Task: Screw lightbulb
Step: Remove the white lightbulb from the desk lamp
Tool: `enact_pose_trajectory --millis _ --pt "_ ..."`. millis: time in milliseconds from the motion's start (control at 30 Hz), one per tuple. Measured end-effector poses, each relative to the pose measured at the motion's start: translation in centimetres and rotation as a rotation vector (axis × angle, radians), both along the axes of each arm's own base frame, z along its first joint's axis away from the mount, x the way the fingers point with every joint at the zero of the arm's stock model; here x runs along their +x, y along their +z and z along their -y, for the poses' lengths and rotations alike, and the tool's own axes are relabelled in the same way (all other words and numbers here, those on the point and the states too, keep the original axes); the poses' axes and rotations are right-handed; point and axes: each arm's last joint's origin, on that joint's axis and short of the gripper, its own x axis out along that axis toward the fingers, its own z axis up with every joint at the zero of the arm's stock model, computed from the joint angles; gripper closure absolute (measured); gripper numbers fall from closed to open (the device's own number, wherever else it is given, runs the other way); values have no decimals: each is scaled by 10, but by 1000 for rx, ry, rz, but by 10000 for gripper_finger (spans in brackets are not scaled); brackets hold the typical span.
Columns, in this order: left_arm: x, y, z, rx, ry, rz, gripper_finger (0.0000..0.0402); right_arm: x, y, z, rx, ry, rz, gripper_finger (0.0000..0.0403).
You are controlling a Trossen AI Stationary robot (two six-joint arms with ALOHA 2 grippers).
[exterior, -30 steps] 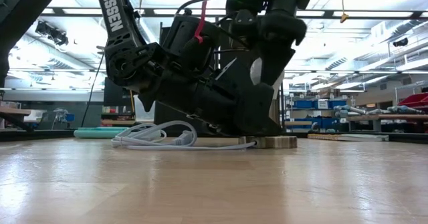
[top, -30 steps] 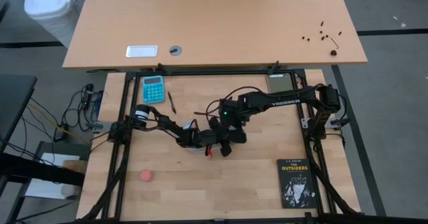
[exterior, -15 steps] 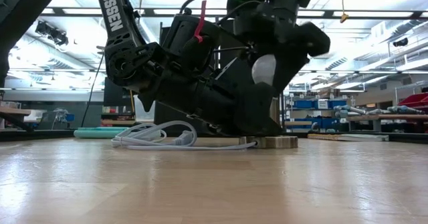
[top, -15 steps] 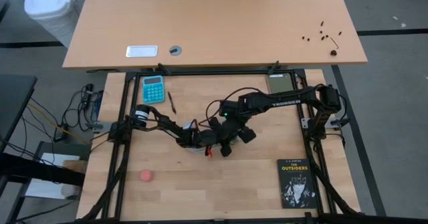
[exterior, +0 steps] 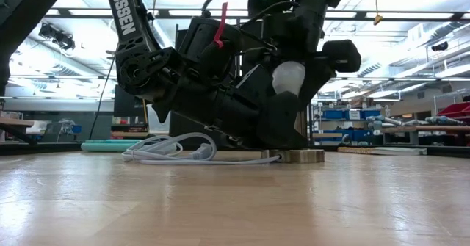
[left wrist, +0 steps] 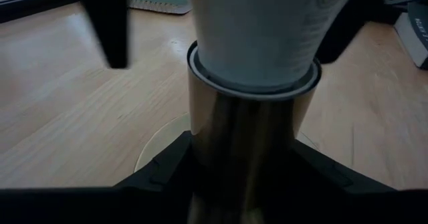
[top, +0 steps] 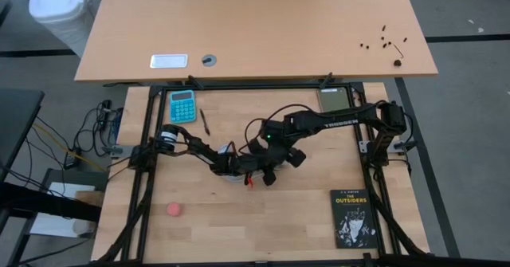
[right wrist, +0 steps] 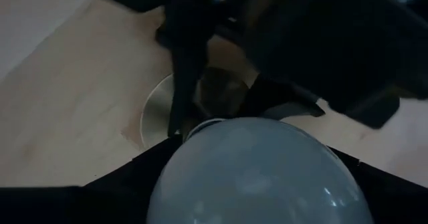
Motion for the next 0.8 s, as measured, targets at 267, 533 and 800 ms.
enact_pose_trajectory --millis 267,533,800 --pt "0 0 0 -2 -2 1 213 1 0 4 63 -250 3 65" --pt "1 1 1 -17 -11 11 213 6 35 6 96 -348 4 10" --pt "0 0 1 0 -16 -2 213 -6 65 5 142 -456 -116 13"
